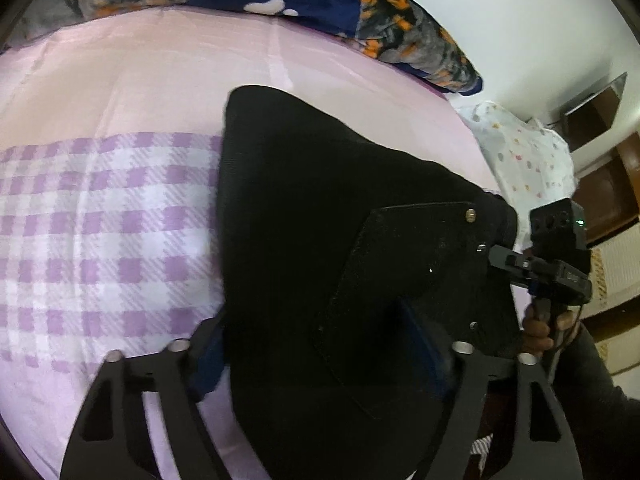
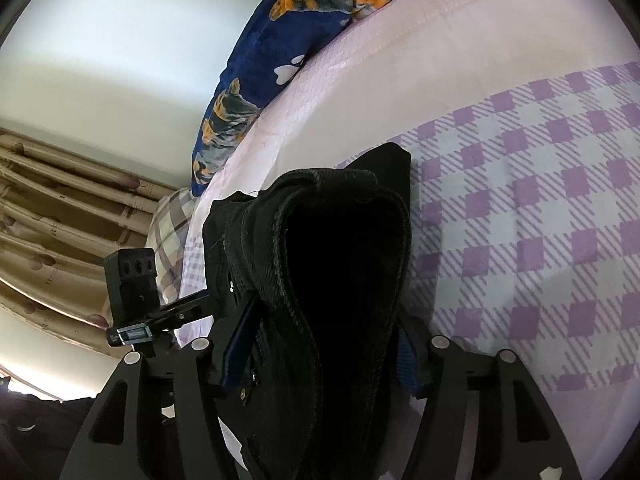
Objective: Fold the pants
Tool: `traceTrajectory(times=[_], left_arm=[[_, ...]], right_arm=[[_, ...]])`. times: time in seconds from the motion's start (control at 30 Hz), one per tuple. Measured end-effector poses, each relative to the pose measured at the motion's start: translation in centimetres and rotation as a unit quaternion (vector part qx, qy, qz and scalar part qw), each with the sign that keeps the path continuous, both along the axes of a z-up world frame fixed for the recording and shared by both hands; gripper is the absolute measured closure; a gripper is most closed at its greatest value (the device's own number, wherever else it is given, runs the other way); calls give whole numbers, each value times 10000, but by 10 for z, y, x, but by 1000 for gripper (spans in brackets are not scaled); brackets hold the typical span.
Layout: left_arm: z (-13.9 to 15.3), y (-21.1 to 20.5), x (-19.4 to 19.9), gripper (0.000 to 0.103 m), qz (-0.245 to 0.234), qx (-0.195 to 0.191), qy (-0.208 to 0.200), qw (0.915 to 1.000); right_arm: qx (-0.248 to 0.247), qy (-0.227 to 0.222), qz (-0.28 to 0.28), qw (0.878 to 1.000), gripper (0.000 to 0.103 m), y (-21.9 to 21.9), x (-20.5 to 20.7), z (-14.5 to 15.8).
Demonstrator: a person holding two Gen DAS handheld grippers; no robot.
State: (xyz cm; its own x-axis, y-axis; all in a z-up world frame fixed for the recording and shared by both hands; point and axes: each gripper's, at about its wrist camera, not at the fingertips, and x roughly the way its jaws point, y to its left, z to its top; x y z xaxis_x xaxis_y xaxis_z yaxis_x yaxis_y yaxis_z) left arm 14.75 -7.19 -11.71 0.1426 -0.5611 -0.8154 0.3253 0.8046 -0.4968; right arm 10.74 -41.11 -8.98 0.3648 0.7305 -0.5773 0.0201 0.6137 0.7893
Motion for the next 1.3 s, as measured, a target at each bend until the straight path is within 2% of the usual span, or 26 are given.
traceTrajectory(times=[0.07, 0.17, 0.3, 0.57, 0.7, 0.83, 1.1, 1.3], left_arm=[[-1, 3, 0, 45, 68, 31, 3, 10000], [0, 6, 2, 55, 166, 24, 22, 9999], [5, 0, -3, 60, 148, 244, -170, 9994], [14, -18, -10, 70, 7, 777, -560, 9954], [19, -19, -13, 77, 17, 836, -685, 9941], [27, -18, -17, 84, 61, 818, -753, 9938], [47, 0, -28, 87, 183, 674, -827, 9941], [58, 24, -35, 88, 313, 719, -927, 9926]], right_arm=[[-14, -12, -35, 10000, 45, 2, 2, 0], [-33, -26, -119, 9999, 45, 2, 1, 0], [-83, -50, -302, 9995, 45, 5, 0, 1], [-671, 45, -893, 9937, 62, 16, -8, 10], [-1057, -9, -1025, 9891, 71, 28, -8, 26], [-1099, -40, -1150, 9873, 76, 33, -9, 39], [-1025, -205, -1123, 9882, 79, 53, -13, 69], [-977, -247, -945, 9904, 79, 78, -12, 81]])
